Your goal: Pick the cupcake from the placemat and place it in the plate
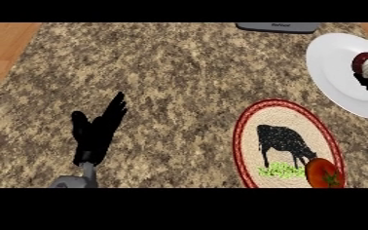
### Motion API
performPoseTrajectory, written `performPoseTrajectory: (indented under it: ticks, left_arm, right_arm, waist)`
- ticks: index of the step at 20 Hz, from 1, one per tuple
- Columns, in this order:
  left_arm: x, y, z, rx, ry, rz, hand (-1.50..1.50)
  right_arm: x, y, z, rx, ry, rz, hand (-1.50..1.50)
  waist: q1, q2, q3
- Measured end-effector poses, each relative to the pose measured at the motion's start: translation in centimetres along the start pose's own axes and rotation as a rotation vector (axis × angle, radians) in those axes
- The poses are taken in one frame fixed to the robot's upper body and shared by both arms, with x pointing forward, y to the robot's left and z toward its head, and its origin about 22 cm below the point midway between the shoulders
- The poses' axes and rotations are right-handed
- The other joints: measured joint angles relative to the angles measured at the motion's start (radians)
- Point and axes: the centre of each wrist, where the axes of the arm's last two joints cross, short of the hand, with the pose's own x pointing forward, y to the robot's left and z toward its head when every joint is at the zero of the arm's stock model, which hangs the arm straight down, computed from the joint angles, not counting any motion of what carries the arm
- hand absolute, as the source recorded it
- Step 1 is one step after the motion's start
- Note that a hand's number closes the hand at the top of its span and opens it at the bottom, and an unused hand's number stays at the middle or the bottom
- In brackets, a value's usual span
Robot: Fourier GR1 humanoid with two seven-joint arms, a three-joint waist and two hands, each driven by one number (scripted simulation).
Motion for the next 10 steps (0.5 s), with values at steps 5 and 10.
performPoseTrajectory:
  ticks: [5, 10]
  left_arm:
    - [0.3, -0.7, -0.3, -0.020, -0.013, -0.003, 0.00]
    - [0.3, -0.6, -0.4, -0.024, -0.012, -0.003, 0.00]
  right_arm:
    - [-0.4, 0.8, 0.1, 0.156, 0.071, 0.093, -1.50]
    - [-0.3, 1.8, -0.1, 0.232, 0.058, 0.008, -1.50]
  waist:
    - [0.023, 0.011, 0.002]
    - [0.025, 0.013, 0.005]
